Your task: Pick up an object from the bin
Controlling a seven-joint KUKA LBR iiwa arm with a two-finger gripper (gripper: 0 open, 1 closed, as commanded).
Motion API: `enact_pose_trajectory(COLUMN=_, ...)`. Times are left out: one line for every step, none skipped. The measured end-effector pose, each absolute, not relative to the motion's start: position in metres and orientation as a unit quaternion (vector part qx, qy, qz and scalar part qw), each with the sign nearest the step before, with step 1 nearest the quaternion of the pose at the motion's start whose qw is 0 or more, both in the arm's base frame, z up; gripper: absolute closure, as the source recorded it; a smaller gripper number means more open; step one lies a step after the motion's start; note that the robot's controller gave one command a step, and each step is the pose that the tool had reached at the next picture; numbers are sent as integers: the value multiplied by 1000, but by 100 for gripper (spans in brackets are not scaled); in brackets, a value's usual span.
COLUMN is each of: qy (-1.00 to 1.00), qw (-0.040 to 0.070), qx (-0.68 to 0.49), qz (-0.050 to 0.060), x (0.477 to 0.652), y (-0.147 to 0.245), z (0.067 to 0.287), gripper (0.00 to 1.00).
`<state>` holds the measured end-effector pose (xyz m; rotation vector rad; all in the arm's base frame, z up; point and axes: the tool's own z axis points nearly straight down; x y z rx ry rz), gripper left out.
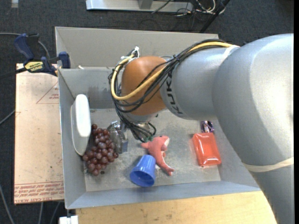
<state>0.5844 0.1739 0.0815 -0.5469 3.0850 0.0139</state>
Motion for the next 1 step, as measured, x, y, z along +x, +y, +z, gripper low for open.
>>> enact_pose_trajectory(qy=985, qw=4, qx=-174, qz=4, x=584, y=173, z=81, gripper=0)
